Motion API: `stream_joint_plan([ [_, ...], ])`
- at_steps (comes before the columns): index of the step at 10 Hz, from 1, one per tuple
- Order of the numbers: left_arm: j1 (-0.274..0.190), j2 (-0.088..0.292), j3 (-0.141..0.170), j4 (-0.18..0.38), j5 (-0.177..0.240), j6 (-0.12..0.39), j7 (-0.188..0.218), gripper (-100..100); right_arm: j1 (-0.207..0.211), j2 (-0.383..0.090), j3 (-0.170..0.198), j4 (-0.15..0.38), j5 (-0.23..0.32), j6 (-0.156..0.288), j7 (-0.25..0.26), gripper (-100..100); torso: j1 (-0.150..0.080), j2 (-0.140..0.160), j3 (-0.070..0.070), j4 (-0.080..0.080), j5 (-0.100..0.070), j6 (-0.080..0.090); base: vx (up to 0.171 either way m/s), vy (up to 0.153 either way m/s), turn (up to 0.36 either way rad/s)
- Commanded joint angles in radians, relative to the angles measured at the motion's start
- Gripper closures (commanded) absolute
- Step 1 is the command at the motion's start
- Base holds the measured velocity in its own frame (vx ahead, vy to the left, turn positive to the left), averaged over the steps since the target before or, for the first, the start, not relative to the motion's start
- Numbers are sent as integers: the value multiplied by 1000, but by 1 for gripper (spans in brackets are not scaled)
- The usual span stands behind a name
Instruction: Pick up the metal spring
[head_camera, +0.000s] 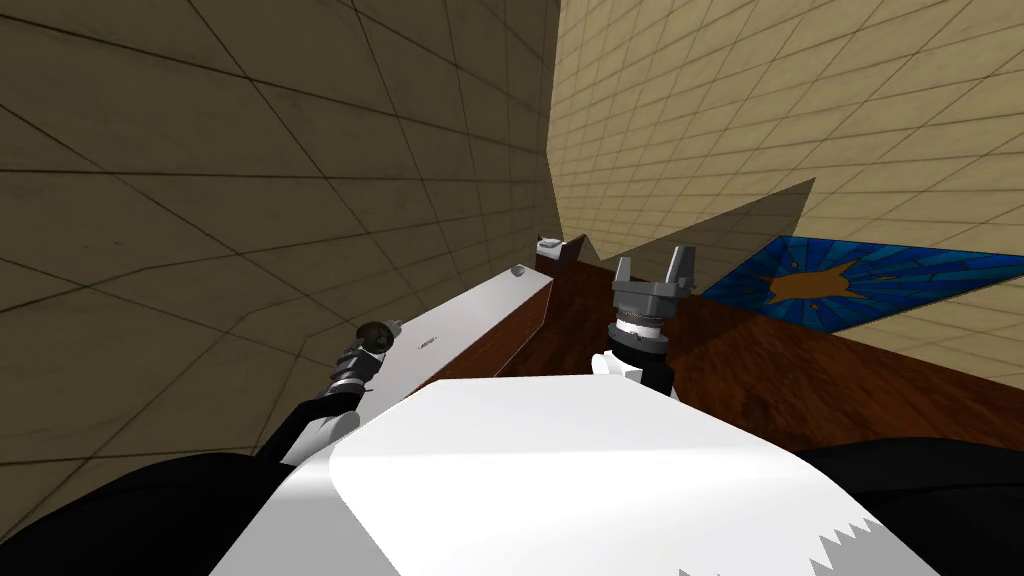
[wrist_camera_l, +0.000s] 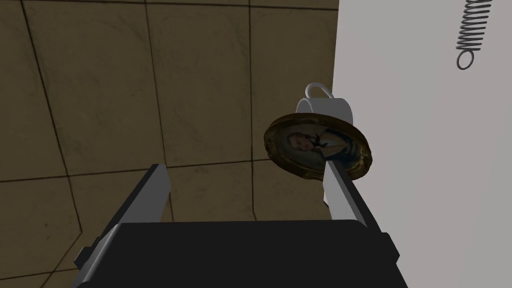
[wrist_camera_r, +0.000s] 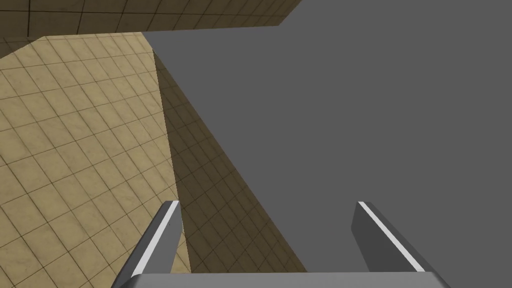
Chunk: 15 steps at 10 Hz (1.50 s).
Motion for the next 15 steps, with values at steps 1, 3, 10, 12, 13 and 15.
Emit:
stream_joint_plan([
  [1, 13, 18, 15, 34, 49, 50, 10, -100, 0, 0, 0, 0, 0, 0, 0, 0, 0, 0, 0, 0, 0, 0, 28, -21, -259],
  [3, 29, 39, 26, 69, 95, 94, 23, -100, 0, 0, 0, 0, 0, 0, 0, 0, 0, -1, 0, 0, 0, 0, 31, -12, -232],
  [10, 81, 106, 42, 177, 241, 240, 64, -100, 0, 0, 0, 0, 0, 0, 0, 0, 1, -2, -1, 0, 0, 1, 38, -3, -190],
  [12, 99, 130, 42, 213, 288, 284, 79, -100, 0, 0, 0, 0, 0, 0, 0, 0, 1, -2, -1, 0, 0, 1, 40, 7, -198],
  [13, 117, 154, 40, 249, 324, 321, 93, -100, 0, 0, 0, 0, 0, 0, 0, 0, 1, -1, -1, 0, 0, 0, 37, 23, -265],
  [15, 135, 178, 36, 284, 372, 369, 108, -100, 0, 0, 0, 0, 0, 0, 0, 0, 2, -2, -1, 0, 0, 0, 48, 19, -183],
])
